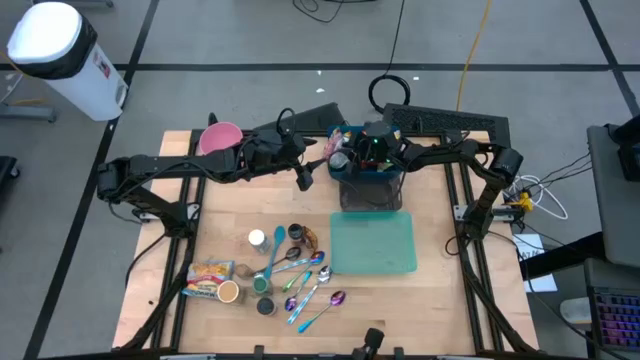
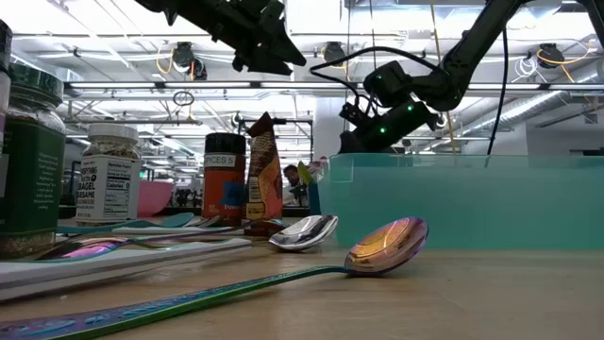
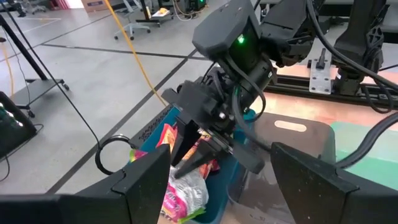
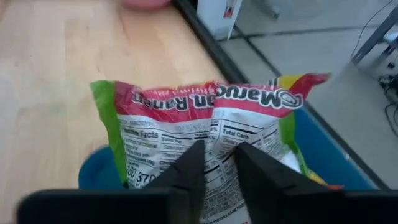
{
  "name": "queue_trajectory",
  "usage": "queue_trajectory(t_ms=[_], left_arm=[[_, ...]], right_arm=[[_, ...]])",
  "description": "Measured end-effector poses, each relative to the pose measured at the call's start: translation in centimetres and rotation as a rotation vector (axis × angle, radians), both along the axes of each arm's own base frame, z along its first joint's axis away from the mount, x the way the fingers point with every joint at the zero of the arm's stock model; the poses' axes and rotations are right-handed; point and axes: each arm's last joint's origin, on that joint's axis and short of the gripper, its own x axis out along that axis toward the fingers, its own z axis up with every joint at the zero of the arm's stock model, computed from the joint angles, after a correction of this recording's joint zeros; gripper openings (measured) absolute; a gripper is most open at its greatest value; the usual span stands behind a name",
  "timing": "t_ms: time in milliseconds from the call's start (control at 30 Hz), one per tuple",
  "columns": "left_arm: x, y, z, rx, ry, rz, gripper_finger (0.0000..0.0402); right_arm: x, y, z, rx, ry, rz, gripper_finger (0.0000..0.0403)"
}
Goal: Pick & Place Food Item
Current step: Put the green noodle pack into the blue bin
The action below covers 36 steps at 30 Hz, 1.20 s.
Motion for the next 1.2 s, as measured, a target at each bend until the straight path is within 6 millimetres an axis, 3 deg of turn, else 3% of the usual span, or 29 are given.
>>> queue_trajectory(t_ms=[167, 367, 600, 667, 867, 1067, 1200], left_arm=[[0.0, 0.0, 0.0, -0.002, -0.001, 0.001, 0.0285], [0.0, 0.0, 0.0, -0.001, -0.001, 0.001, 0.0285], [0.0, 0.0, 0.0, -0.006, -0.003, 0.002, 0.0285], [0.0, 0.0, 0.0, -0.012, -0.003, 0.004, 0.0285], [0.0, 0.0, -0.1, -0.015, 0.006, 0.005, 0.0285], [0.0, 0.0, -0.1, -0.018, 0.006, 0.005, 0.0285], [0.0, 0.0, -0.1, -0.018, 0.006, 0.005, 0.0285]], right_arm=[[0.3, -0.2, 1.0, -0.047, -0.099, 0.008, 0.0006], [-0.1, -1.9, 1.4, -0.044, -0.248, 0.058, 0.0001], [-1.1, -4.8, -2.3, 0.119, -0.321, 0.046, 0.0000], [-1.0, -5.0, -3.1, 0.133, -0.330, 0.041, 0.0000], [-0.9, -4.9, -3.0, 0.164, -0.348, 0.080, 0.0000], [-1.4, -5.1, -3.3, 0.333, -0.323, -0.001, 0.0001], [-2.1, -5.6, -4.1, 0.398, -0.269, -0.058, 0.0030]])
